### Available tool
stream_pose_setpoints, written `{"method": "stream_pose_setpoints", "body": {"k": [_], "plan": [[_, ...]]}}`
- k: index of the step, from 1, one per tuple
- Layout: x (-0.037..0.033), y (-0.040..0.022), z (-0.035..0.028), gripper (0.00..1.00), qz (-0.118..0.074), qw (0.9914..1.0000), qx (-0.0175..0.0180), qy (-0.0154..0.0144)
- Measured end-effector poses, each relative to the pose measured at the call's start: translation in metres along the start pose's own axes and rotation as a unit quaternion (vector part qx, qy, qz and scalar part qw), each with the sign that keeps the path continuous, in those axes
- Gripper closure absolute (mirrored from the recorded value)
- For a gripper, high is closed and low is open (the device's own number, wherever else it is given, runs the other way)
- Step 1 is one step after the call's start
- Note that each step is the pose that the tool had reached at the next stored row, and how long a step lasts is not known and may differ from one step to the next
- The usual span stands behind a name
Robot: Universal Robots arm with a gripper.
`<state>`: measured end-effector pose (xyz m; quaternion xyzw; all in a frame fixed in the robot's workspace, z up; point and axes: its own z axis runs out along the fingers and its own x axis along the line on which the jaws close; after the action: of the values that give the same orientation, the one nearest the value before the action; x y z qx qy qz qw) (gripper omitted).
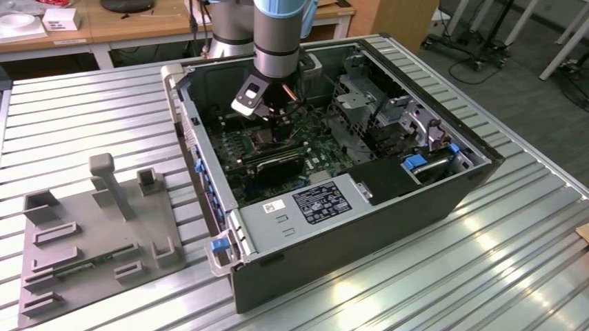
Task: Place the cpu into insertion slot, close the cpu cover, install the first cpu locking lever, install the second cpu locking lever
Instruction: 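Place the cpu into insertion slot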
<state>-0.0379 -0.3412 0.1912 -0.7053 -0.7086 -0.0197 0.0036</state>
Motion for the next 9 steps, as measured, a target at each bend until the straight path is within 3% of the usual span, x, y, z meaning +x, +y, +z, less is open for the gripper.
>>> {"method": "stream_pose_setpoints", "body": {"k": [9], "plan": [[0.0006, 0.0004, -0.0200, 0.40, 0.000, 1.00000, 0.0001, -0.0002]]}}
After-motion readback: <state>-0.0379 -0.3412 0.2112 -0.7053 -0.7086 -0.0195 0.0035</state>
